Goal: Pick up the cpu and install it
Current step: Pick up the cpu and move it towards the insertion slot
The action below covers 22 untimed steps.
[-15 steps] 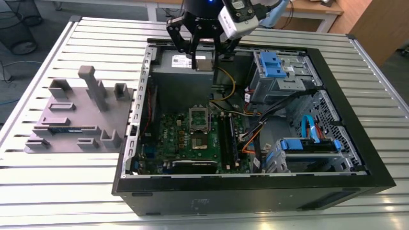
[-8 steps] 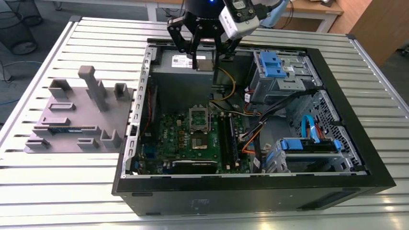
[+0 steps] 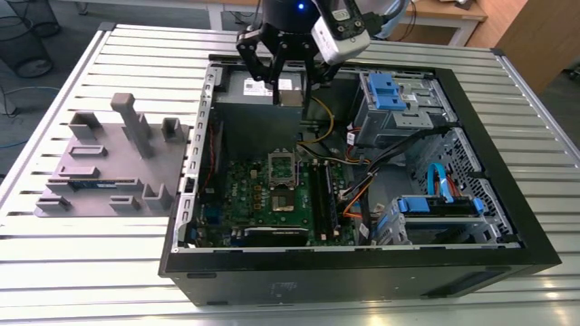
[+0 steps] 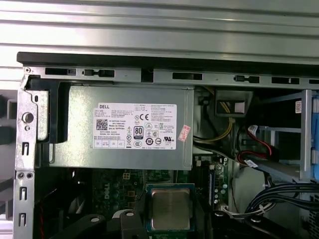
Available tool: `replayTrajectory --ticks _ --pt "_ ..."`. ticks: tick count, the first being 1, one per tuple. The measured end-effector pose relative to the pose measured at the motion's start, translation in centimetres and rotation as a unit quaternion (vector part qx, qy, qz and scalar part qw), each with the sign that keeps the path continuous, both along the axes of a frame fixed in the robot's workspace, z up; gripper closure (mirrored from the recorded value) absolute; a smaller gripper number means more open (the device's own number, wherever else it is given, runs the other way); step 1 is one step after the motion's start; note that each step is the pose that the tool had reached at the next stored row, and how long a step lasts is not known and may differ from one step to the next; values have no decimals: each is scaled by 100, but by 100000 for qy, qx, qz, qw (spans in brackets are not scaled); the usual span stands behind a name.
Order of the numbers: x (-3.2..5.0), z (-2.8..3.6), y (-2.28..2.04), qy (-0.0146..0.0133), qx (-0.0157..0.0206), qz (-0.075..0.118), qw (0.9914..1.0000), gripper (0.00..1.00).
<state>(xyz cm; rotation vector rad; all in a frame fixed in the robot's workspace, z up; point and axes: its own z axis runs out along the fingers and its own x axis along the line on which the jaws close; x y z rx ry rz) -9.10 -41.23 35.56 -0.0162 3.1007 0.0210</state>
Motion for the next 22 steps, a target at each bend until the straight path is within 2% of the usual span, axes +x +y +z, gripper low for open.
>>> replayTrajectory --ticks 6,10,22 --pt "0 -16 -98 4 -4 4 100000 53" --pt "0 -48 -162 -2 2 3 100000 53" --pt "0 -215 -254 1 -2 2 100000 53"
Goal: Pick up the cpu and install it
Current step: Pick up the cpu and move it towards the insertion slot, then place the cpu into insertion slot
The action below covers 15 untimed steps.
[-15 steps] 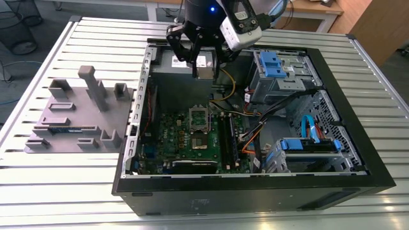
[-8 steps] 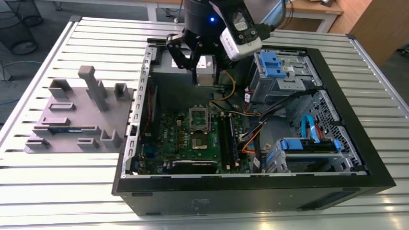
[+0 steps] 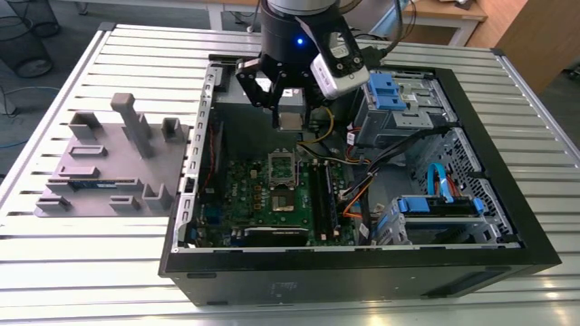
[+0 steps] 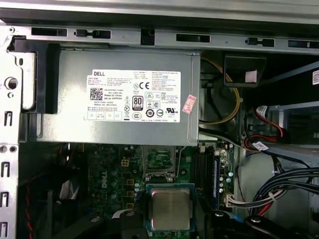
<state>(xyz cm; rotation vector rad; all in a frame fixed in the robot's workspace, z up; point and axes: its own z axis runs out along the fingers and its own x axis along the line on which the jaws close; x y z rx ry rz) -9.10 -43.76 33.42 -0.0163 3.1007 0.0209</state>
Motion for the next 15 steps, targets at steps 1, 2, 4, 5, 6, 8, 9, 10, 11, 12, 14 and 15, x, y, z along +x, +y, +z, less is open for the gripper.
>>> replayTrajectory --ticks 1,2,4,5,6,8,9,10,11,12,14,15 --pt "0 -6 -2 -2 2 -6 100000 53" --pt "0 -8 -2 3 -7 -7 100000 53" --pt "0 -36 -2 -2 2 -2 100000 53" --pt "0 -37 -2 -2 2 -1 100000 53" --pt "0 -37 -2 -1 2 -1 100000 53" --pt "0 -42 -2 -6 13 0 100000 53" --pt "0 -45 -2 -7 14 -1 100000 53" --pt "0 -47 -2 -2 2 1 100000 53" --pt "0 -51 -2 -3 4 1 100000 53" --pt "1 -56 -2 -5 6 1 100000 53" --pt "1 -64 -2 -1 -26 1 100000 53" --pt "1 -68 -2 1 -48 3 100000 53"
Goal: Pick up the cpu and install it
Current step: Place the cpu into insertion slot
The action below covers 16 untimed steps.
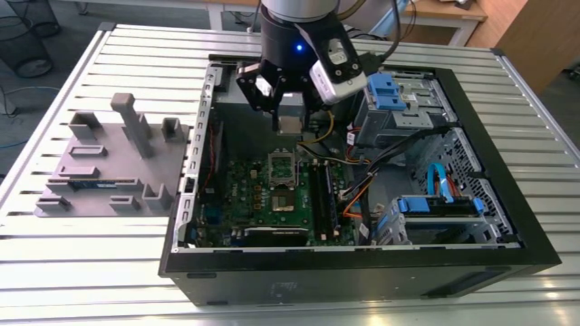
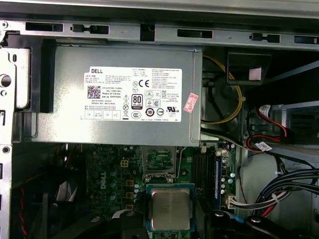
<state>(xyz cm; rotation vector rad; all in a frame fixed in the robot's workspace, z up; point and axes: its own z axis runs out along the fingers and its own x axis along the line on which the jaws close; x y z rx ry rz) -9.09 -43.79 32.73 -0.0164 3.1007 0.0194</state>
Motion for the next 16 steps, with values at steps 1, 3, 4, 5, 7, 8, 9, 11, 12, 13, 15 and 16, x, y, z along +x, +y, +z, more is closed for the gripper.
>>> replayTrajectory --ticks 1,3,4,5,7,8,9,11,12,13,15,16 --pt "0 -4 0 -1 -10 2 100000 53" --pt "-1 -12 0 -2 -10 -3 100000 53" --pt "0 -16 0 -3 -11 -1 100000 53" --pt "-1 -21 0 -3 -11 -3 100000 53" --pt "0 -32 0 -3 -10 -2 100000 53" --pt "-1 -34 0 1 -18 -2 100000 53" --pt "-1 -34 0 6 -26 -2 100000 53" --pt "0 -52 0 -2 -13 -2 100000 53" --pt "0 -52 0 0 -15 -2 100000 53" --pt "0 -53 0 -2 -12 -2 100000 53" --pt "0 -53 0 -1 -14 -1 100000 53" --pt "0 -53 0 -2 -15 -2 100000 53"
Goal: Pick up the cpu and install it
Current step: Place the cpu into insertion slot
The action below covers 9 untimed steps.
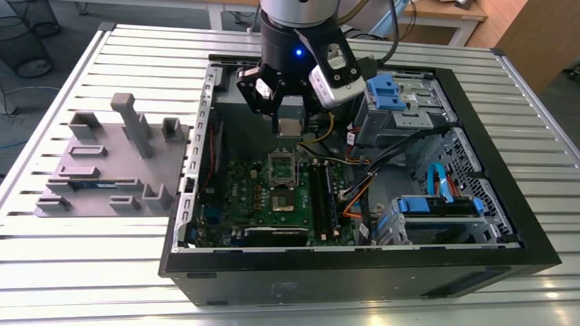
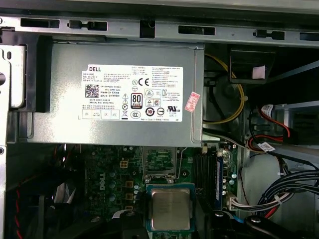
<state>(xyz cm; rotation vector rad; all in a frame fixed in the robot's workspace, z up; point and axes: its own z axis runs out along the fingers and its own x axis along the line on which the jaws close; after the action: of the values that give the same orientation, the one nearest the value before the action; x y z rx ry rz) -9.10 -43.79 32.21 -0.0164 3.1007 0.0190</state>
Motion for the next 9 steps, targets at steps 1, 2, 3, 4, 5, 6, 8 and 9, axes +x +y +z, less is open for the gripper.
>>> replayTrajectory --ticks 1,2,3,4,5,6,8,9 --pt "0 0 0 2 0 -1 100000 53" --pt "0 -1 0 -1 2 0 100000 53" --pt "0 -6 0 -11 19 2 100000 53" --pt "0 -13 0 -11 22 0 100000 53" --pt "0 -20 0 -4 10 1 100000 53" --pt "0 -30 -1 -1 4 0 100000 53" --pt "0 -52 -8 -1 7 -4 100000 53" --pt "0 -64 -15 3 -3 1 100000 53"
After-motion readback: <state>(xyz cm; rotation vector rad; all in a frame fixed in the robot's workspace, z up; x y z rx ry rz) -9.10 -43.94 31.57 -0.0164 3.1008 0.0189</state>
